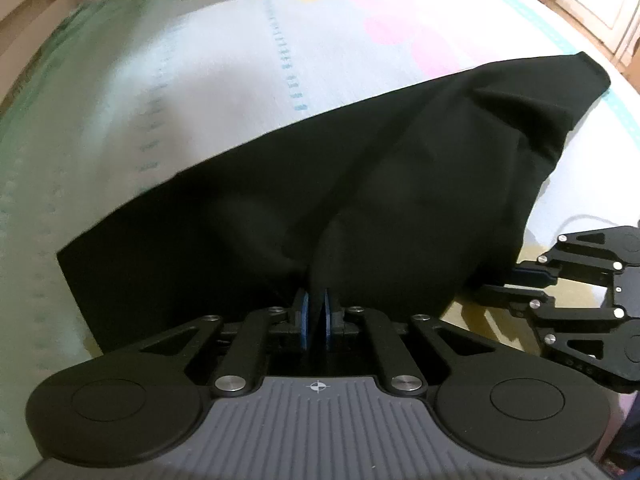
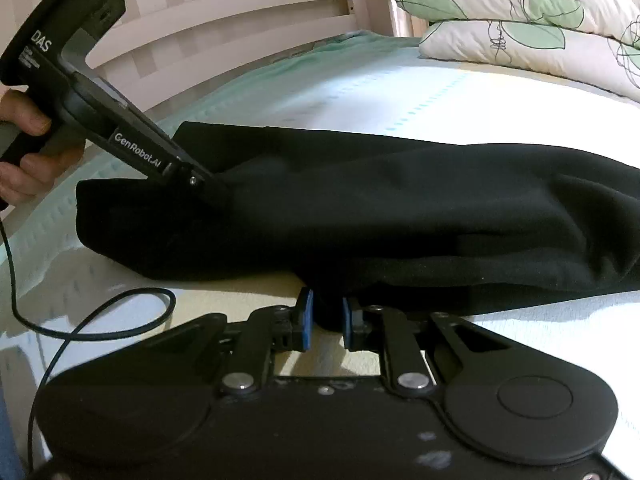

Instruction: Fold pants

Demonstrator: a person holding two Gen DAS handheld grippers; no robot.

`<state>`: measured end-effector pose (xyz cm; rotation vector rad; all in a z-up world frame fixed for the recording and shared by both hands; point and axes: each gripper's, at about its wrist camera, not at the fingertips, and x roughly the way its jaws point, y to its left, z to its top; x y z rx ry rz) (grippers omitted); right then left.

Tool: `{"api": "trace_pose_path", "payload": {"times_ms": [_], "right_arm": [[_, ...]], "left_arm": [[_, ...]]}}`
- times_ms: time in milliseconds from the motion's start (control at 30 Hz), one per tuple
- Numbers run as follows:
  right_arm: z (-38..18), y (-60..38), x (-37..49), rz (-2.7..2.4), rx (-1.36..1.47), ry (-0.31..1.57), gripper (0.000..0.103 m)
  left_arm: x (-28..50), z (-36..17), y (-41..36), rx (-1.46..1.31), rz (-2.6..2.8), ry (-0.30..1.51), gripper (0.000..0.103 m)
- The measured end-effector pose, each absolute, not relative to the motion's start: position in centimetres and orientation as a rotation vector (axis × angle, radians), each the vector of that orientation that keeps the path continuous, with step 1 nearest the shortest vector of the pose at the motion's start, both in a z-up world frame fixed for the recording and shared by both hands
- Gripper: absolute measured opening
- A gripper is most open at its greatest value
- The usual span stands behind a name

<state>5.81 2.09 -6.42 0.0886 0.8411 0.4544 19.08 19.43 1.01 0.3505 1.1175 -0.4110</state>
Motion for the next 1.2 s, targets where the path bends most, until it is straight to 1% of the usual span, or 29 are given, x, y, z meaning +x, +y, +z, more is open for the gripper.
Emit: {"api": "trace_pose_path", "payload": {"times_ms": [233, 467, 600, 767, 833, 867, 967, 1033, 1100, 1200], "right_arm": [[-6.5, 1.8, 5.9, 0.451, 0.105, 0.844, 0.016], [-6.4, 1.8, 6.3, 0.46, 0.1, 0.85, 0.016], [-6.5, 1.9, 6.3, 0.475, 0.08, 0.848, 0.016], [-6.5, 2.2, 6.5, 0.496, 0.043, 0.848, 0.016], [-6.5, 2.2, 6.6, 0.509, 0.026, 0.849, 0.016], [-6.6, 2.1, 6.7, 0.517, 0.022, 0.85, 0.016], [-6.6, 2.0, 6.9, 0.533, 0.014, 0.855, 0.016], [-6.5, 2.1, 7.0, 0.541, 0.003, 0.858, 0.016], [-6.5, 2.1, 7.0, 0.545, -0.004, 0.859, 0.016], [-6.6, 2.3, 7.2, 0.544, -0.009, 0.862, 0.016]], "left_arm": [[19.8, 3.4, 18.8, 0.432, -0.362, 1.007, 0.005], [23.7, 5.6, 17.9, 0.545, -0.346, 0.953, 0.005], [26.2, 5.1, 17.0, 0.624, -0.331, 0.954, 0.005], [28.1, 2.0, 16.6, 0.733, -0.361, 1.029, 0.005], [29.3, 0.5, 16.7, 0.773, -0.389, 1.072, 0.007], [29.5, 0.1, 17.0, 0.772, -0.388, 1.089, 0.01], [30.9, -0.5, 18.1, 0.687, -0.374, 1.145, 0.016], [31.7, 0.1, 19.2, 0.591, -0.37, 1.17, 0.017], [32.2, 1.0, 20.2, 0.53, -0.363, 1.177, 0.023], [32.6, 3.3, 20.6, 0.547, -0.296, 1.109, 0.024]]}}
